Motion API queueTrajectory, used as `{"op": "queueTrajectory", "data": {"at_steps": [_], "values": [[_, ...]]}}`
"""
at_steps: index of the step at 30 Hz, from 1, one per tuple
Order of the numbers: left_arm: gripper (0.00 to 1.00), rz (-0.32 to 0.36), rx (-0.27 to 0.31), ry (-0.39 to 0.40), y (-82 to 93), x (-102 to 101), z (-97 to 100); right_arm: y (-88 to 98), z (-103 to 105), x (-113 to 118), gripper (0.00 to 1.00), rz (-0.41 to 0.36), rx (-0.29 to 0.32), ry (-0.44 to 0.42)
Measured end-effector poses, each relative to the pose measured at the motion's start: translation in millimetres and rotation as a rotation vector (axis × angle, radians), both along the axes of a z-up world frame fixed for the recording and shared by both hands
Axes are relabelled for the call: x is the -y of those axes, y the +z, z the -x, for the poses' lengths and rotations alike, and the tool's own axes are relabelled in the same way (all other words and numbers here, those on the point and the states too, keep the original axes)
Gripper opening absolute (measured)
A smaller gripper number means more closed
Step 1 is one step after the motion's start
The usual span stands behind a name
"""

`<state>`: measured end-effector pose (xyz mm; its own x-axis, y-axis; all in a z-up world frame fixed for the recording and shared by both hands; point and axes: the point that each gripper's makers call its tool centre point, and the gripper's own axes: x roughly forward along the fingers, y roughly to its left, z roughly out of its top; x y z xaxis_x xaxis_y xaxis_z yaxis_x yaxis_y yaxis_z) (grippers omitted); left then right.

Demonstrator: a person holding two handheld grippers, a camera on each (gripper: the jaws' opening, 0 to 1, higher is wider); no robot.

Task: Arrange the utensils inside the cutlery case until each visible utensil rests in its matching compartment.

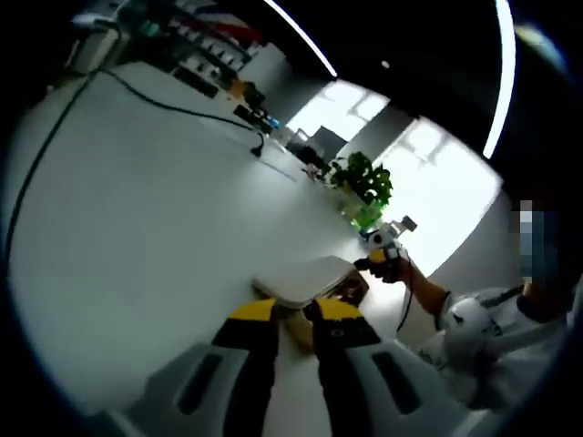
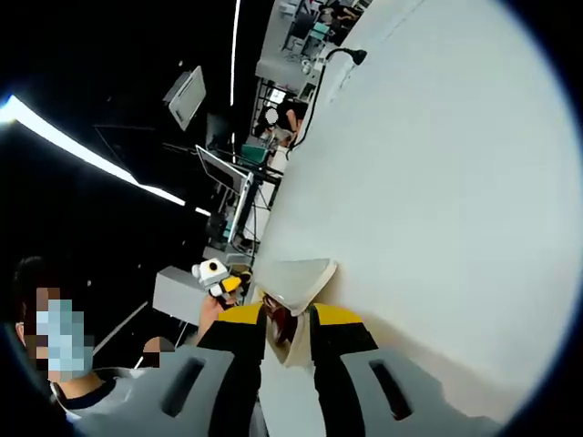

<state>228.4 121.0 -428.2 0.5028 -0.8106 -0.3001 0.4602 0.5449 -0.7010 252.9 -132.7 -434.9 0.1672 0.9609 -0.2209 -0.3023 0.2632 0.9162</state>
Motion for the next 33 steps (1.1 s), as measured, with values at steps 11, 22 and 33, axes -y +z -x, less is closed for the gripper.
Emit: {"op": "queueTrajectory", "data": {"at_steps": [11, 22, 33], "values": [[0.24, 0.018, -0.139, -0.04, -3.5, 6, -4.0, -4.7, -4, 0, 0.21, 0.039, -0.026, 0.019], [0.23, 0.037, -0.237, -0.105, -12.7, 12, 0.0, -13.1, -7, -4, 0.22, 0.059, -0.063, 0.039], [0.25, 0.055, -0.274, -0.106, -19.8, 13, -5.3, -18.2, -10, -8, 0.21, 0.077, -0.075, 0.065]]}}
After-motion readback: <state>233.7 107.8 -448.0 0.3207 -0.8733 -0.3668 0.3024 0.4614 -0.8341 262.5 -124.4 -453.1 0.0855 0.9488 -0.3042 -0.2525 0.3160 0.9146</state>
